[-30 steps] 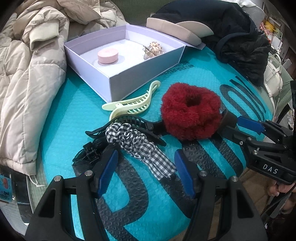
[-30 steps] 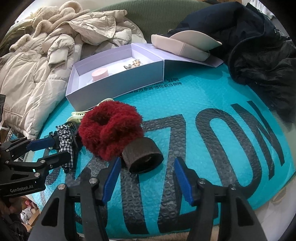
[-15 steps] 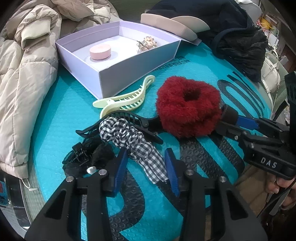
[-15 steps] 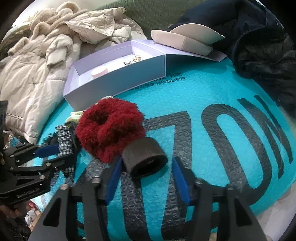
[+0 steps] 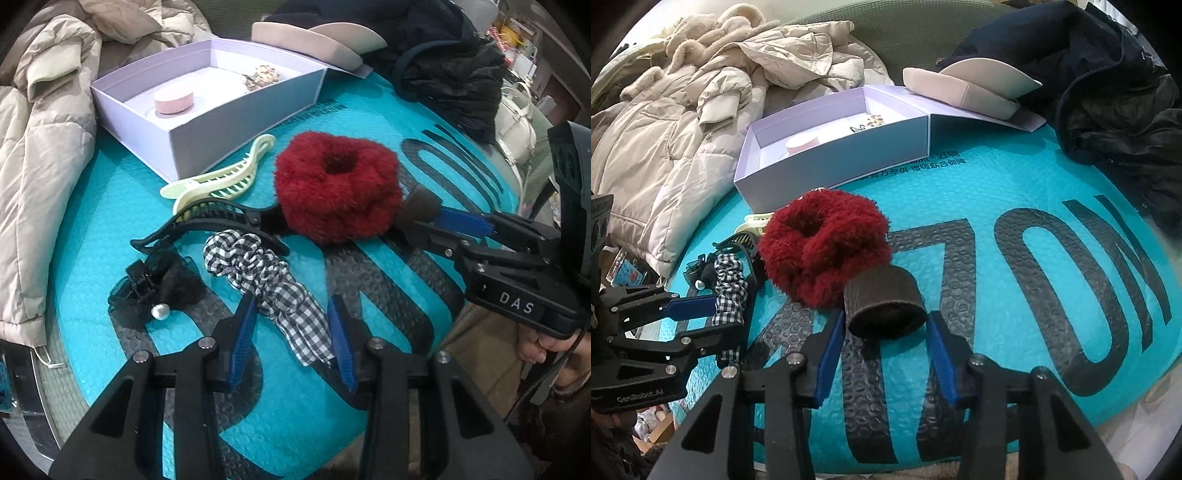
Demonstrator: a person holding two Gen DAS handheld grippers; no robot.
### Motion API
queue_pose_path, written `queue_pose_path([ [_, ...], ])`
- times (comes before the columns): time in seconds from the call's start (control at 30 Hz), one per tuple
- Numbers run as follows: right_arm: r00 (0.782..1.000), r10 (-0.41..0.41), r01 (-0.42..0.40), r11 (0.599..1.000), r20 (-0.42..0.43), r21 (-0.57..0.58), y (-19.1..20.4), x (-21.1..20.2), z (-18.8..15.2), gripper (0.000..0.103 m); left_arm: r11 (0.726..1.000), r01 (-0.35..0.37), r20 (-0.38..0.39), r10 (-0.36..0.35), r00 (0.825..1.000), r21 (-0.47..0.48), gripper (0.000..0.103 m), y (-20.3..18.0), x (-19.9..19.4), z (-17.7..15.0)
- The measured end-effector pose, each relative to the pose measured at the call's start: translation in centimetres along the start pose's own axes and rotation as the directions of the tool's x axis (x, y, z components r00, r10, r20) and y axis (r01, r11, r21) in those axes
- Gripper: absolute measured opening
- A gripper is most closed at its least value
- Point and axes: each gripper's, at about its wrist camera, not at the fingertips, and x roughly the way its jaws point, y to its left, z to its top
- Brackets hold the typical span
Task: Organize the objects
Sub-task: 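Close the left tool on the gingham scrunchie while the right tool grips the velvet ring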
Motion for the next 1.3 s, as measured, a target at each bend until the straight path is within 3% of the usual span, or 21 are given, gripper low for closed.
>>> queue_pose_path([
  [0.27,1.000,0.028,-0.028,0.999,0.012,0.023,-0.4,-0.6,-0.6,0.046,1.000,-0.009,0.001,0.009,1.000,-0.023,0.039,0.5,0.0,0.0],
  [0.37,0.999,0.028,-0.028,0.999,0.022,0.042,-0.7,-0.7,-0.4,0.049,0.999,-0.023,-0.002,0.023,1.000,-0.027,0.047,0.6,0.3,0.0],
  [0.43,1.000,0.019,-0.020,0.999,0.020,0.035,-0.7,-0.5,-0.1,0.059,0.999,-0.038,-0.002,0.038,0.999,-0.027,0.052,0.6,0.4,0.1],
  [0.57,1.000,-0.017,0.017,1.000,0.020,-0.013,0.0,-0.2,0.9,0.060,0.998,-0.050,-0.006,0.050,0.999,-0.042,0.057,0.8,1.0,0.5],
  [0.83,0.998,-0.011,0.011,1.000,-0.055,-0.008,0.1,2.0,1.5,0.060,0.997,-0.061,0.006,0.061,0.998,-0.043,0.057,0.9,2.0,1.2],
  [0.93,0.999,-0.011,0.011,1.000,-0.044,0.000,0.0,1.8,1.3,0.046,0.993,-0.120,0.021,0.120,0.993,0.002,0.046,0.3,2.3,1.2],
  [1.0,0.999,-0.009,0.009,1.000,-0.038,0.004,0.0,1.6,1.0,0.044,0.992,-0.123,0.031,0.122,0.992,0.035,0.033,-0.1,2.2,1.2],
  [1.3,1.000,-0.008,0.008,1.000,-0.018,0.000,-0.6,0.7,0.6,0.044,0.996,-0.084,0.006,0.084,0.996,0.024,0.021,-0.2,2.0,1.3],
])
